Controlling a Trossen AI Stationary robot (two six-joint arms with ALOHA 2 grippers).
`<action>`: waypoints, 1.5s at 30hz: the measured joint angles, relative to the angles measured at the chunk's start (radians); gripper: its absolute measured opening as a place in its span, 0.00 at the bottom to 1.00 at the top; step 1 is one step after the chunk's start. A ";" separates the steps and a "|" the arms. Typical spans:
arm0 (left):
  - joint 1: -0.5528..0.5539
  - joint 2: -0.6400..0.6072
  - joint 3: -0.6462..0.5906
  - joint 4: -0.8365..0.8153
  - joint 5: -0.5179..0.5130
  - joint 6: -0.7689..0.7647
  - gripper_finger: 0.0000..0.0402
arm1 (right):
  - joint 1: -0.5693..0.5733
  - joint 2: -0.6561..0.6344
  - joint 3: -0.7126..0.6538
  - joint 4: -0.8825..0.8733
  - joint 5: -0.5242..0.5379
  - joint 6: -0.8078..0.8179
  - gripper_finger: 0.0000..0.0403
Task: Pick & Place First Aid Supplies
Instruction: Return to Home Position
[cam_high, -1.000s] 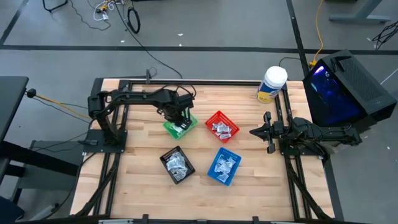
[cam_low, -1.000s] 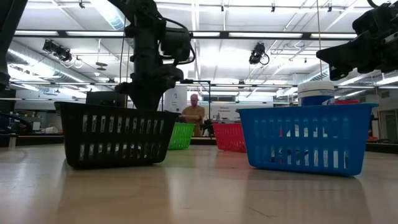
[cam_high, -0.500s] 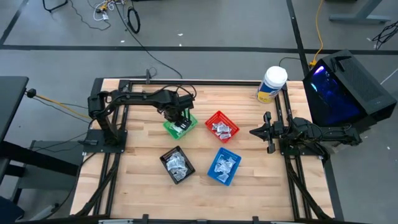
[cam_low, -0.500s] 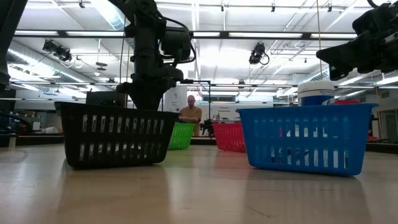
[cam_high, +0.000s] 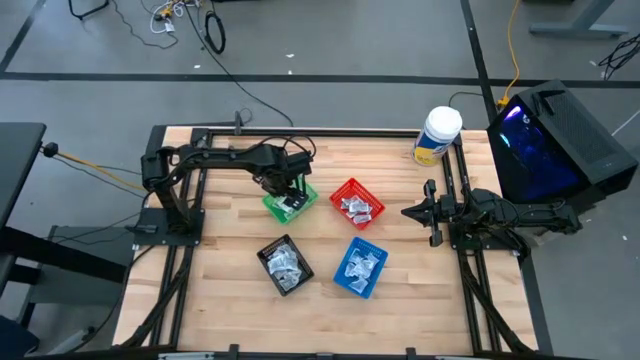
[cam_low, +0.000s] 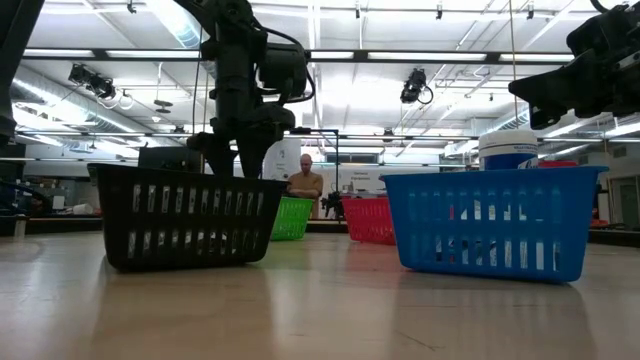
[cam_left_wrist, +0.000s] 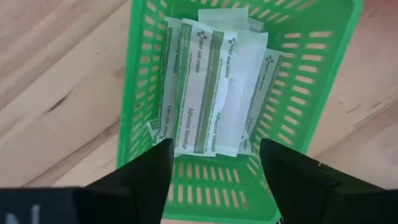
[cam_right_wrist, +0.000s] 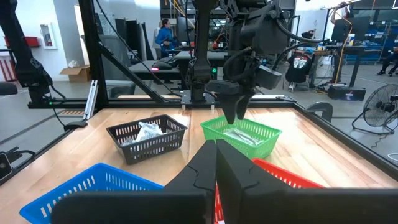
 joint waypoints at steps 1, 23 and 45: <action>0.000 0.000 0.000 -0.001 0.001 0.000 0.62 | 0.000 0.000 0.000 0.000 0.000 0.000 0.03; -0.195 -0.369 -0.226 0.231 -0.108 0.288 0.36 | 0.000 0.000 0.000 0.000 0.000 0.000 0.03; -0.277 -0.672 -0.748 0.784 -0.112 0.462 0.04 | 0.000 0.000 0.000 0.000 0.000 0.000 0.03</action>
